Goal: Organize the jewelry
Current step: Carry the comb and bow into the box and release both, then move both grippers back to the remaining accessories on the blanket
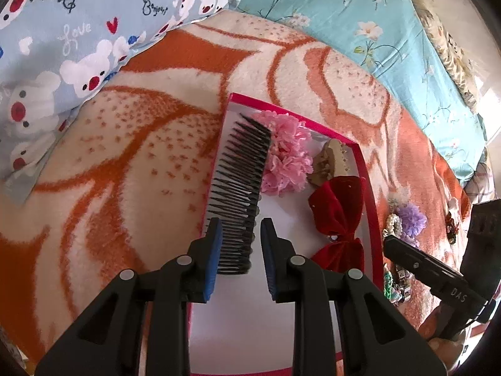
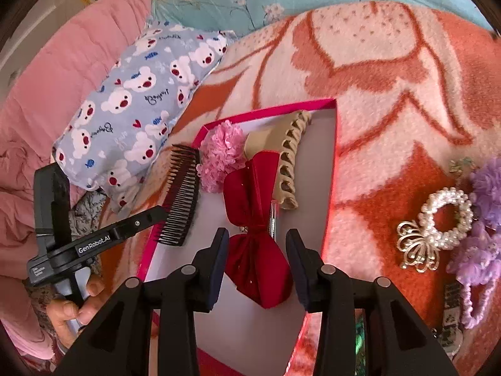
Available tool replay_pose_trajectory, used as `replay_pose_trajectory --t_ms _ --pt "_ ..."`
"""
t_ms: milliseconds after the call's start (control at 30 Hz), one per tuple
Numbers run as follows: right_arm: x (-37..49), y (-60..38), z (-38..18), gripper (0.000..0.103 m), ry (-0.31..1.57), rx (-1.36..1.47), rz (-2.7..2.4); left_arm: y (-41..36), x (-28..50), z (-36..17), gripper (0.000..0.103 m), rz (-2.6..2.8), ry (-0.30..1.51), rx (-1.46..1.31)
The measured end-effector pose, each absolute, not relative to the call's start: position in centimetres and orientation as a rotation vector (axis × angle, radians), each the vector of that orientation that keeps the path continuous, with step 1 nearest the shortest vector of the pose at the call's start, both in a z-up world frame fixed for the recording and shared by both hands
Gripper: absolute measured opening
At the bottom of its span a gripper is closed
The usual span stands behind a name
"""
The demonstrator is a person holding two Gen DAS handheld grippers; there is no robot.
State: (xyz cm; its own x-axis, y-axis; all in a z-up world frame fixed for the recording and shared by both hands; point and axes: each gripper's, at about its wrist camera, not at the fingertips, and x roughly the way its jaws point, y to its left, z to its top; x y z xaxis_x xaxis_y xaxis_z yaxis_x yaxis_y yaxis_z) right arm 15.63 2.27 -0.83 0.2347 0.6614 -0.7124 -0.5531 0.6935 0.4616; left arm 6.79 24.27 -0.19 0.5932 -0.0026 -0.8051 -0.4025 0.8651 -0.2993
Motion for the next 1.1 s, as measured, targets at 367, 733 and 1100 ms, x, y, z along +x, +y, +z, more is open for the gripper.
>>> replay_pose_trajectory --t_ms 367,733,1100 --pt "14.7 -3.4 0.2 0.044 1.011 0.156 0.776 20.1 6.7 2.2 0.031 0.164 0.889 -0.441" --pt "14.4 -11.7 -0.2 0.045 1.008 0.213 0.63 14.4 7.7 3.0 0.043 0.058 0.917 -0.383" --pt "15.3 -17.4 -0.7 0.045 0.996 0.277 0.524 9.4 8.8 2.8 0.045 -0.023 0.96 -0.324"
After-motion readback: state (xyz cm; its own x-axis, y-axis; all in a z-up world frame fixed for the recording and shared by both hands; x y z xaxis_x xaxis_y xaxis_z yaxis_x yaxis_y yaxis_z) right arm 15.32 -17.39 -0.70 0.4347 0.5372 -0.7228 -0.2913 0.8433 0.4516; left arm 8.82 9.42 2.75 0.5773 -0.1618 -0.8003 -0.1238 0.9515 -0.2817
